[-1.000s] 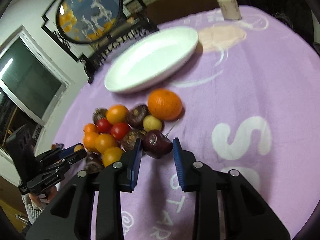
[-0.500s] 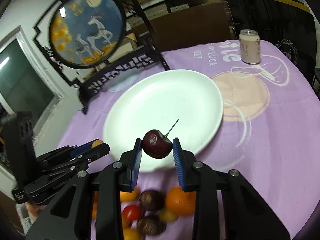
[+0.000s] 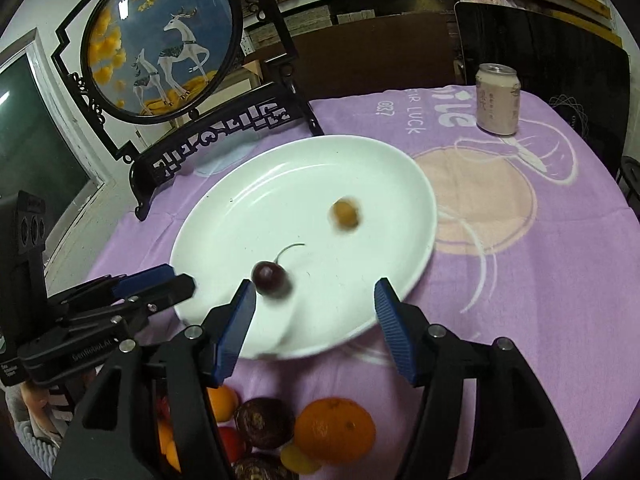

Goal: Organize fruits
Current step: 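Carry both fruits over the white plate and open both tools to drop them, then grasp a dark mangosteen with the left tool while the right tool grasps a large tangerine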

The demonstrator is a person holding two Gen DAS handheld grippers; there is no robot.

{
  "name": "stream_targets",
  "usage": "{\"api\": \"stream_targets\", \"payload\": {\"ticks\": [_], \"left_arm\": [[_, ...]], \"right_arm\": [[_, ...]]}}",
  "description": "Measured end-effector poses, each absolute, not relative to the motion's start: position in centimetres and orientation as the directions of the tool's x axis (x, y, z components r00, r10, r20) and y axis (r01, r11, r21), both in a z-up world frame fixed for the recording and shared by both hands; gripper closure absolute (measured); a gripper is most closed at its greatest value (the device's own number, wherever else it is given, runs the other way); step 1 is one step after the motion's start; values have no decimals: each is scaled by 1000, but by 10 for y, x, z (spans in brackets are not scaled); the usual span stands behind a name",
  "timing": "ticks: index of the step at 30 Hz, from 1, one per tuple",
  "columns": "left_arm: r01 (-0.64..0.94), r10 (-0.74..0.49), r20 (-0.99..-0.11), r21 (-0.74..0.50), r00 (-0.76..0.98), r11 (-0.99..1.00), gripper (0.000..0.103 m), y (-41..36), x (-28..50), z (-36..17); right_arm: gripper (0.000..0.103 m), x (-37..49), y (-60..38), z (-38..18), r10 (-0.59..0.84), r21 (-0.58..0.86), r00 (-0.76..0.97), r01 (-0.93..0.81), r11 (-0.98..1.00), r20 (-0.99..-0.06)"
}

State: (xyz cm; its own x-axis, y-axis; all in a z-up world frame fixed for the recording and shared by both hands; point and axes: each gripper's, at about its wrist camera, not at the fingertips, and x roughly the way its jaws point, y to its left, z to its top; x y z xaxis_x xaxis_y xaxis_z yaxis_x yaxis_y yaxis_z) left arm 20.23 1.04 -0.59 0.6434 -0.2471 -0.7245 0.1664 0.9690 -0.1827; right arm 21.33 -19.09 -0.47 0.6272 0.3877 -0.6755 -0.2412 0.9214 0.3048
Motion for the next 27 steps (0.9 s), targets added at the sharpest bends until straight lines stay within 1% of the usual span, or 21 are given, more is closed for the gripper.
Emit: {"api": "stream_targets", "payload": {"ticks": [3, 7, 10, 12, 15, 18, 20, 21, 23, 25, 27], "left_arm": [[144, -229, -721, -179, 654, 973, 58, 21, 189, -4], [124, -208, -726, -168, 655, 978, 52, 32, 168, -8], [119, -198, -731, -160, 653, 980, 47, 38, 150, -12], [122, -200, -732, -159, 651, 980, 45, 40, 141, -13], [148, -224, -732, -167, 644, 975, 44, 36, 132, -15], [178, -213, -738, -128, 641, 976, 42, 25, 128, -17], [195, -221, -747, -123, 627, 973, 42, 20, 129, -21], [203, -222, -755, -120, 617, 972, 42, 17, 130, -24], [209, -215, -764, -107, 608, 972, 42, 14, 131, -28], [205, -209, -763, -103, 612, 973, 38, 16, 132, -29], [191, -201, -765, -104, 611, 976, 38, 20, 135, -31]], "right_arm": [[41, 204, -195, 1, 392, 317, 632, -235, 919, -668], [40, 182, -202, 7, 395, 329, 642, -227, 917, -657], [36, 168, -211, 6, 396, 347, 649, -211, 914, -650], [36, 159, -219, 4, 399, 365, 651, -195, 910, -646], [36, 148, -230, 0, 409, 400, 647, -171, 900, -644], [35, 142, -237, 1, 420, 425, 652, -161, 890, -631], [28, 142, -239, 2, 418, 428, 658, -158, 890, -627], [26, 142, -240, 3, 415, 427, 660, -155, 891, -626], [25, 144, -243, 1, 410, 429, 659, -145, 892, -630], [25, 145, -245, -1, 413, 438, 656, -138, 889, -632], [25, 147, -247, -2, 412, 442, 654, -131, 887, -635]]}}
